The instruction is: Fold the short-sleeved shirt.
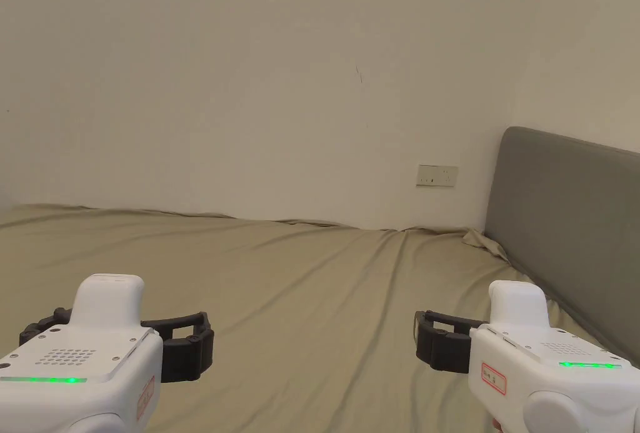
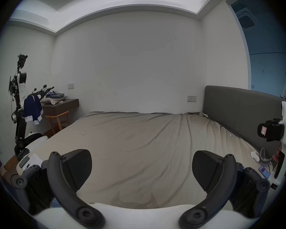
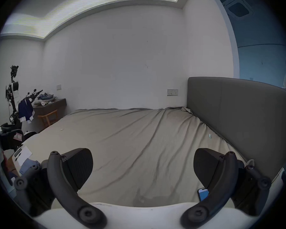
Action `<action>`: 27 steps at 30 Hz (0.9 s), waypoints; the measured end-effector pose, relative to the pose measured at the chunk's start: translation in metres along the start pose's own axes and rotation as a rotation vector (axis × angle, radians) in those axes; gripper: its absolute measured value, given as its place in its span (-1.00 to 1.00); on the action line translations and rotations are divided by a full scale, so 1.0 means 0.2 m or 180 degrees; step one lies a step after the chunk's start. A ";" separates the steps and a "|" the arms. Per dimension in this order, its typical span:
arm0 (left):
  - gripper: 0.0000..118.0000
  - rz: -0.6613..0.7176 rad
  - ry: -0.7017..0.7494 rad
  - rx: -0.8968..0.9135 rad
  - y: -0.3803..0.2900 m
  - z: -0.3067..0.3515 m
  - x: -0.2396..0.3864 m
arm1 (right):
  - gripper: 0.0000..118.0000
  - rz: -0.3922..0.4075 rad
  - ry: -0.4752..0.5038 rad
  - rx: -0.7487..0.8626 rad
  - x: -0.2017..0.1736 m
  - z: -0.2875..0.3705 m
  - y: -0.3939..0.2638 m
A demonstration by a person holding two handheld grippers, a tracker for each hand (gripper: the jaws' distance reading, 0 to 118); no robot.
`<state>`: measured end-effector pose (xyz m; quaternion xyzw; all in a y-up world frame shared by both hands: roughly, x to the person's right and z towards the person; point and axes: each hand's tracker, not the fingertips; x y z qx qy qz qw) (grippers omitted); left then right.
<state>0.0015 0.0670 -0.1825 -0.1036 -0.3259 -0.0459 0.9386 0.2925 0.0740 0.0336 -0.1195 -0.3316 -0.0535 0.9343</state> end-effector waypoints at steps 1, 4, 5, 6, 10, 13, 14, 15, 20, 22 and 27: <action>1.00 -0.0006 -0.0002 0.0003 0.00 0.00 0.00 | 1.00 -0.0024 0.0054 0.0015 0.00 0.01 0.00; 1.00 -0.0014 -0.0002 0.0010 0.01 0.01 0.00 | 1.00 -0.0013 0.0159 0.0027 -0.01 0.02 0.00; 1.00 -0.0001 -0.0008 0.0008 0.01 0.01 0.00 | 1.00 0.0013 0.0142 0.0031 -0.02 0.02 -0.01; 1.00 0.0017 -0.0020 0.0008 0.01 0.01 0.00 | 1.00 0.0046 0.0120 0.0050 -0.03 0.03 -0.01; 1.00 0.0042 -0.0024 0.0014 0.01 0.01 0.00 | 1.00 0.0130 0.0108 0.0095 -0.05 0.04 -0.02; 1.00 0.0059 -0.0047 0.0013 0.02 0.02 -0.01 | 1.00 -0.0045 0.0193 0.0045 -0.06 0.04 -0.03; 1.00 0.0074 -0.0048 0.0009 0.02 0.02 -0.01 | 1.00 -0.0150 0.0212 0.0035 -0.06 0.05 -0.04; 1.00 0.0091 -0.0047 0.0008 0.02 0.02 -0.01 | 1.00 -0.0241 0.0278 0.0045 -0.06 0.05 -0.04; 1.00 0.0084 -0.0053 0.0003 0.02 0.02 -0.01 | 1.00 -0.0283 0.0525 0.0390 -0.03 0.07 -0.08; 1.00 0.0061 -0.0032 0.0025 0.02 0.02 -0.01 | 1.00 -0.0074 0.0322 0.0629 -0.04 0.09 -0.10; 1.00 0.0118 0.0004 0.0131 0.02 0.04 -0.02 | 1.00 0.0034 0.0039 0.0494 -0.04 0.06 -0.08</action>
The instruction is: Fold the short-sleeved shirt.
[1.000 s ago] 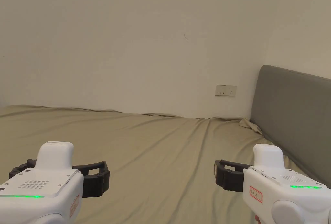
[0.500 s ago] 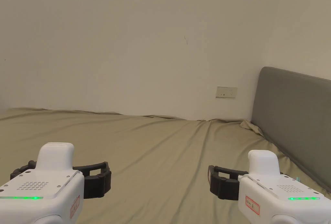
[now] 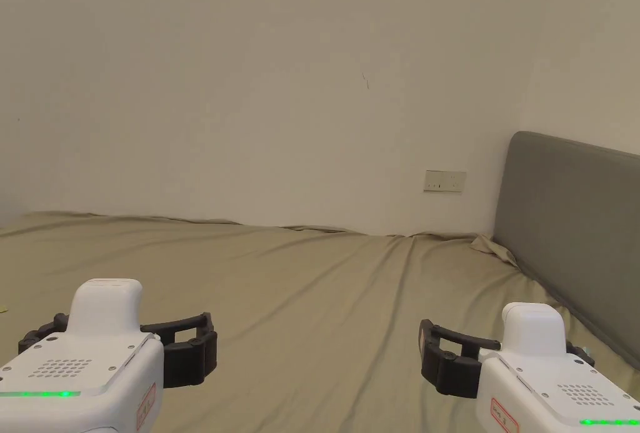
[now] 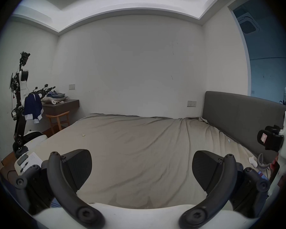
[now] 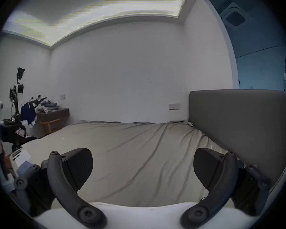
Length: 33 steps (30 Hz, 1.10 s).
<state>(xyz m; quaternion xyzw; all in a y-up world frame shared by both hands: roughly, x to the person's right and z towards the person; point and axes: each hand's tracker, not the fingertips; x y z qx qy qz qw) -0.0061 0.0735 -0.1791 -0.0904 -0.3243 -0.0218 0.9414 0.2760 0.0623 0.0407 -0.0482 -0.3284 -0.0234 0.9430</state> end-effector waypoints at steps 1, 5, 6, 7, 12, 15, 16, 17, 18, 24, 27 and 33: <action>1.00 0.0004 0.0001 -0.0004 0.00 0.00 0.00 | 1.00 -0.0060 0.0015 -0.0013 0.01 0.00 0.00; 1.00 -0.0035 0.0027 -0.0002 0.00 0.00 -0.01 | 1.00 -0.0177 0.0114 0.0004 0.03 0.01 -0.01; 1.00 -0.0058 0.0042 -0.0001 0.00 0.00 0.00 | 1.00 -0.0149 0.0106 0.0016 0.03 0.01 -0.02; 1.00 -0.0072 0.0049 -0.0003 0.00 -0.01 0.00 | 1.00 -0.0105 0.0086 0.0006 0.02 0.00 -0.02; 1.00 -0.0065 0.0024 0.0002 0.01 -0.01 0.00 | 1.00 -0.0043 0.0131 -0.0019 0.01 0.00 -0.01; 1.00 -0.0075 0.0027 -0.0015 0.00 -0.02 0.01 | 1.00 -0.0021 0.0140 -0.0021 0.01 -0.01 -0.01; 1.00 -0.0075 0.0022 -0.0023 0.00 -0.02 0.01 | 1.00 -0.0023 0.0148 -0.0025 0.01 -0.01 -0.01; 1.00 -0.0074 0.0012 -0.0028 0.00 -0.02 0.01 | 1.00 -0.0030 0.0151 -0.0023 0.01 -0.01 -0.01; 1.00 -0.0072 0.0002 -0.0031 0.00 -0.03 0.01 | 1.00 -0.0039 0.0152 -0.0021 0.01 -0.01 -0.01; 1.00 -0.0074 0.0008 -0.0037 0.00 -0.03 0.00 | 1.00 -0.0032 0.0125 -0.0049 0.00 -0.01 -0.01; 1.00 -0.0065 0.0020 -0.0035 0.00 -0.03 0.00 | 1.00 -0.0045 0.0136 -0.0061 0.01 0.00 -0.01; 1.00 -0.0046 0.0014 -0.0050 -0.01 -0.03 -0.01 | 1.00 -0.0103 0.0169 -0.0036 0.01 0.00 0.00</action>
